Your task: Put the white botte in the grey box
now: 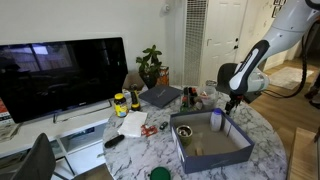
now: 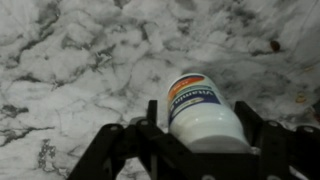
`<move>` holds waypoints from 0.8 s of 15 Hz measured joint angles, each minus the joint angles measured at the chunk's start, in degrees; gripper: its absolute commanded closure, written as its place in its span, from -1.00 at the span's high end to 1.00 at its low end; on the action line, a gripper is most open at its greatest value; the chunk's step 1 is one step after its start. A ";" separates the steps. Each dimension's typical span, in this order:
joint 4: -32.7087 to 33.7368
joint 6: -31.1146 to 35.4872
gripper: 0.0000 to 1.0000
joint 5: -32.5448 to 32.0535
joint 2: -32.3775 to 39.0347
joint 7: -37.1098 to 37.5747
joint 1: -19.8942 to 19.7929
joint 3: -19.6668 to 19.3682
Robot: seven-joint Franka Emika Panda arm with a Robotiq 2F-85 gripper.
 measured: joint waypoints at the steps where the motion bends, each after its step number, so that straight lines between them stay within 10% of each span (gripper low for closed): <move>1: 0.07 0.00 -0.15 -0.26 0.00 0.04 -0.35 0.50; 12: -4.13 -9.80 -0.28 -10.01 -11.33 3.37 3.28 -2.25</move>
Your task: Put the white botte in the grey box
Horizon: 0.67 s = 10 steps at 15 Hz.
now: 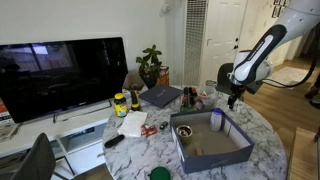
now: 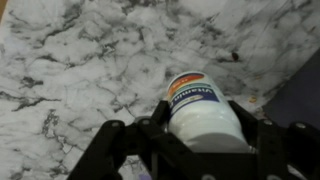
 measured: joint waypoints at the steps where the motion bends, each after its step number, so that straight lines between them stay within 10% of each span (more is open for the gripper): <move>1: -0.94 -2.95 -0.28 -1.45 -3.39 0.00 0.75 -0.63; 10: -5.40 -29.00 -0.28 12.53 -31.10 -12.63 12.22 0.46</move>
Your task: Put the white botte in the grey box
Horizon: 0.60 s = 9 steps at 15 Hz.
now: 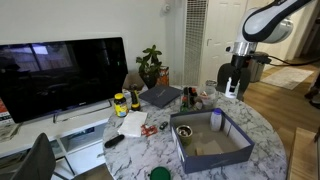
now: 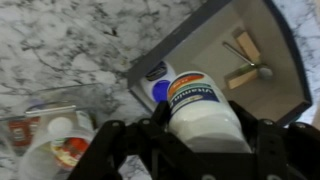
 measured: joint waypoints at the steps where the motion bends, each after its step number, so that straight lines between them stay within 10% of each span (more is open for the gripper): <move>1: -1.17 -2.21 -0.28 1.40 -1.40 -0.62 2.31 0.18; 3: -3.87 -4.98 -0.28 3.23 -2.13 -1.06 6.49 0.87; 4: -5.20 -5.88 0.22 3.80 -1.54 -1.06 8.32 1.26; 7: -5.25 -5.58 0.22 3.80 -0.74 -0.75 9.17 1.17; 8: -4.91 -5.58 -0.28 3.79 -0.83 -0.76 9.06 0.91; 9: -4.74 -5.58 -0.28 3.78 -0.90 -0.76 8.97 0.74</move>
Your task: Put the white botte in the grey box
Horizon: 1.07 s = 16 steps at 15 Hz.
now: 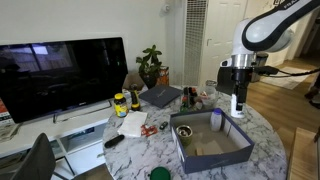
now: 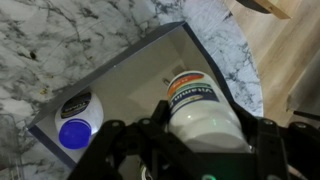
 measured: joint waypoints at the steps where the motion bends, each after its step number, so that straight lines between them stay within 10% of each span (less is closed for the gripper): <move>1: 0.12 0.00 -0.28 0.00 0.03 0.00 0.00 -0.02; 13: 2.49 33.21 -0.28 -9.90 24.48 1.09 5.23 8.24; 14: 3.17 33.76 0.22 -10.39 26.33 1.05 4.76 8.70; 16: 3.80 33.93 0.22 -10.44 27.81 1.04 3.67 9.76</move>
